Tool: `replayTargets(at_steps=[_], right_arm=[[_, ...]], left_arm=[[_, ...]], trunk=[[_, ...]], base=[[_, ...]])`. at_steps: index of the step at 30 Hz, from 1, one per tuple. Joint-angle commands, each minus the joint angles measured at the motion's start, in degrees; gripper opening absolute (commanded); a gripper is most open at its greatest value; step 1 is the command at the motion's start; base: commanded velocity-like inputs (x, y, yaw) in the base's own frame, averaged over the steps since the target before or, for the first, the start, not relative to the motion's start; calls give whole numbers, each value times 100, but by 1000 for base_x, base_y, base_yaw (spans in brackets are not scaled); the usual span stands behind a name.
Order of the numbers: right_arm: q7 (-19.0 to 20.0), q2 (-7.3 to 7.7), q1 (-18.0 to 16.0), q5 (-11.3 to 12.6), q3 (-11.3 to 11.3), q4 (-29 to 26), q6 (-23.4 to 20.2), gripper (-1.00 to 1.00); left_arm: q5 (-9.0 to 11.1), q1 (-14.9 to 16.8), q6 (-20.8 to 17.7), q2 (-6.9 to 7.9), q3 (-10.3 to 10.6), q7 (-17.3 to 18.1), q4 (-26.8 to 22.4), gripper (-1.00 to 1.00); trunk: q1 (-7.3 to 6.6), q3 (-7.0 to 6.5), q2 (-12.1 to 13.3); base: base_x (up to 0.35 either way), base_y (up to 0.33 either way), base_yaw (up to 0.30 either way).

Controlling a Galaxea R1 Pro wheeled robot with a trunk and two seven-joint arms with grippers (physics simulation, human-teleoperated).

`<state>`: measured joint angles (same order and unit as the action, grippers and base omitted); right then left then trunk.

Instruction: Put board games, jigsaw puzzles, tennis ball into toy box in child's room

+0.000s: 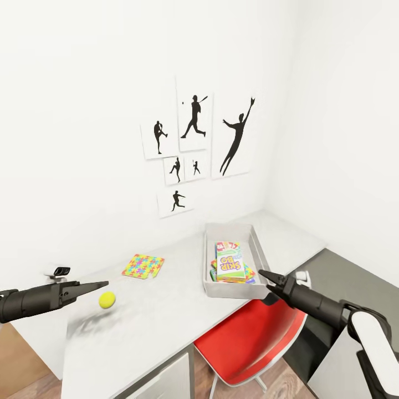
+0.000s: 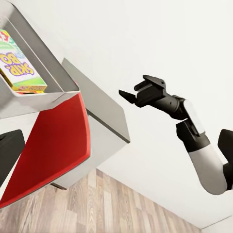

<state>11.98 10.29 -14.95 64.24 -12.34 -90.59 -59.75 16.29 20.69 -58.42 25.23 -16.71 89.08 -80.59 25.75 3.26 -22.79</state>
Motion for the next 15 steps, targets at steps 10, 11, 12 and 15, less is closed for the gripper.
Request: replayTargets(at_steps=[10, 11, 12, 15], right_arm=[[40, -5, 9, -643, 4, 14, 218, 100], [53, -16, 9, -746, -1, 14, 229, 100], [61, -30, 9, -814, -6, 14, 250, 100], [77, -12, 9, -901, -3, 14, 471, 100]], left_arm=[[-3, 5, -49, 0, 1, 22, -1, 100], [-3, 5, -48, 0, 1, 22, -1, 100], [-3, 5, -48, 0, 1, 22, -1, 100], [-3, 5, -47, 0, 1, 22, -1, 100]], trunk=[[4, 13, -13], [4, 13, -13], [4, 13, -13], [4, 13, -13]], base=[[0, 0, 0], [0, 0, 0], [0, 0, 0], [0, 0, 0]])
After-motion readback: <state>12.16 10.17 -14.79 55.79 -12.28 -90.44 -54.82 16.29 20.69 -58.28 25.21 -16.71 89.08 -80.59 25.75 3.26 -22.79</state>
